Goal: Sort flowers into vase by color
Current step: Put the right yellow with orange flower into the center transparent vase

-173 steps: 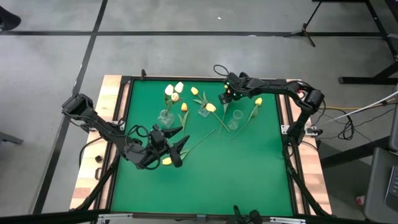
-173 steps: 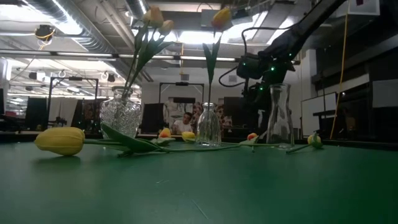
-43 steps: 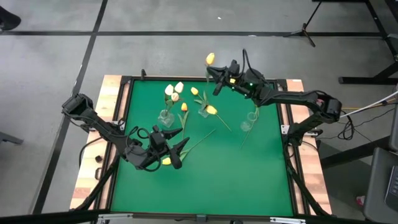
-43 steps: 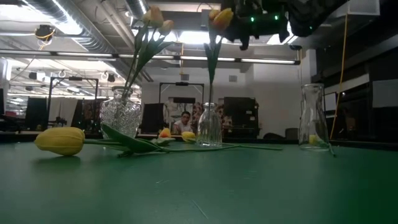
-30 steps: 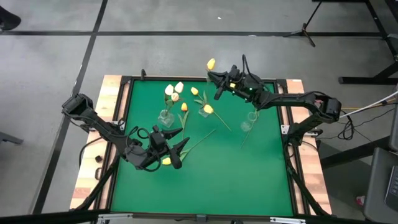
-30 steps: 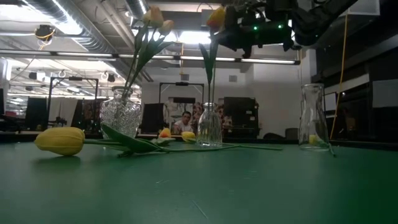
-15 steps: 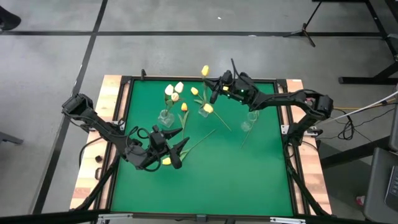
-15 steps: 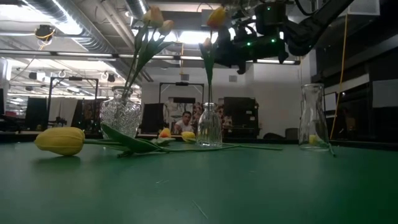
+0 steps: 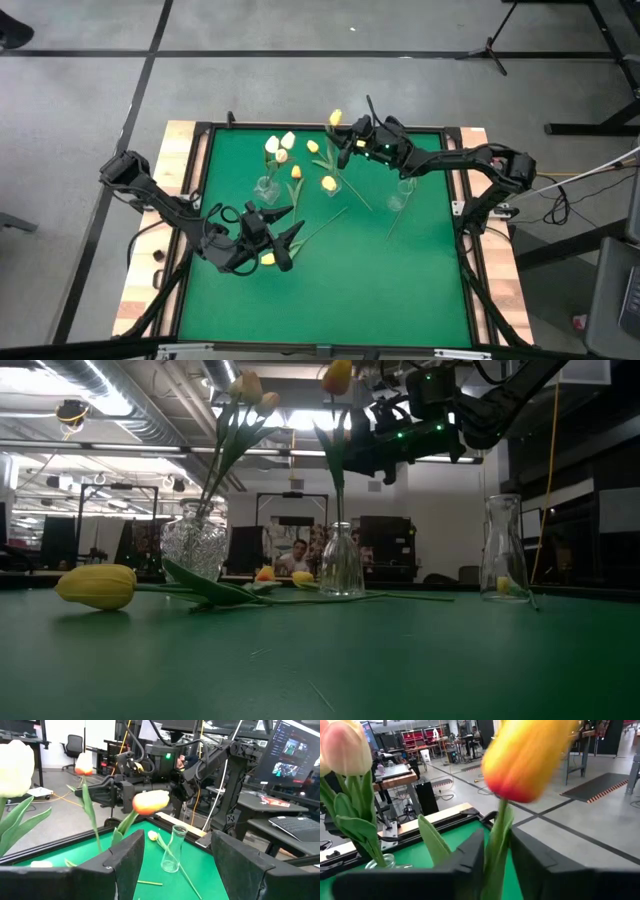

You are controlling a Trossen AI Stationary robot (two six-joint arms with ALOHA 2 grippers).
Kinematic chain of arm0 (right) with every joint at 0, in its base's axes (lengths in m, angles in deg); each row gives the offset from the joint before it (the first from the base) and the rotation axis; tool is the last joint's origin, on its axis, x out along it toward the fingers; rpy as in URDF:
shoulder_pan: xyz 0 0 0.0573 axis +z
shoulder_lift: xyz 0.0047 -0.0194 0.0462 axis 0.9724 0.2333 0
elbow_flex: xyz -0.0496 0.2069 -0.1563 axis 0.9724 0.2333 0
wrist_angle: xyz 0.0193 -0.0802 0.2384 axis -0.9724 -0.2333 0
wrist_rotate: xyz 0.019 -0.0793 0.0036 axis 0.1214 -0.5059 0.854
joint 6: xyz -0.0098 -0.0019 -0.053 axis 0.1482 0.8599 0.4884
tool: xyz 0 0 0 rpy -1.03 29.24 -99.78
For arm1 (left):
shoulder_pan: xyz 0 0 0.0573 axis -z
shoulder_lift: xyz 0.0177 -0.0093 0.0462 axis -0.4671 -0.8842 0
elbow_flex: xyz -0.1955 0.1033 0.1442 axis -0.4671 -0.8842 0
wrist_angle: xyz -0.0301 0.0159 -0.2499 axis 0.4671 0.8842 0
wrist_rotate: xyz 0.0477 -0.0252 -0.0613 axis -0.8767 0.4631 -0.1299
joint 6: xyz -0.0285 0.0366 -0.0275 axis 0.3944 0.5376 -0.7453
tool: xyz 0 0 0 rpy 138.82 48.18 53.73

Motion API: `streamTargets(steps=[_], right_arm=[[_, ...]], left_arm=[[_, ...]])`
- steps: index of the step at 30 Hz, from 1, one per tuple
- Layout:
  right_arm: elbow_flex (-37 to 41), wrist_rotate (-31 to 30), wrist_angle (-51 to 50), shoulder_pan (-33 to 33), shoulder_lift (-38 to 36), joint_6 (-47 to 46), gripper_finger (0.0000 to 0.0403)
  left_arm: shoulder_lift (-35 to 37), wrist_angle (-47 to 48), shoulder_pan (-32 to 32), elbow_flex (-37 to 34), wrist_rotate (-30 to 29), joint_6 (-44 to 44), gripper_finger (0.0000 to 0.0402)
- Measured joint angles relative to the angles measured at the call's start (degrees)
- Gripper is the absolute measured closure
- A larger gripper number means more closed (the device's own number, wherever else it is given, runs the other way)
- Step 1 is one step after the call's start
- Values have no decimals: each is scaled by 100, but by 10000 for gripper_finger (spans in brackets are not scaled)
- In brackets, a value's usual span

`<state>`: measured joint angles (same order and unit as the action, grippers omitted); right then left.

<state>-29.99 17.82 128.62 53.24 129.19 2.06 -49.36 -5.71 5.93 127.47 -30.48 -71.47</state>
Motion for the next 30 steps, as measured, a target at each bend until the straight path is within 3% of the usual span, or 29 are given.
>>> streamTargets(steps=[4, 9, 22, 30], right_arm=[[0, -10, 24, -2, -35, 28, 264], [-98, -72, 11, -2, -264, 273, 239], [-223, -368, -1346, -127, -1606, 647, 232], [-225, -139, -1336, -116, -1328, 413, 232]], left_arm=[[0, 0, 0, 0, 0, 0, 175], [0, 0, 0, 0, 0, -6, 175], [0, 0, 92, 0, 2, -192, 175], [0, -1, 94, 0, 3, -206, 175]])
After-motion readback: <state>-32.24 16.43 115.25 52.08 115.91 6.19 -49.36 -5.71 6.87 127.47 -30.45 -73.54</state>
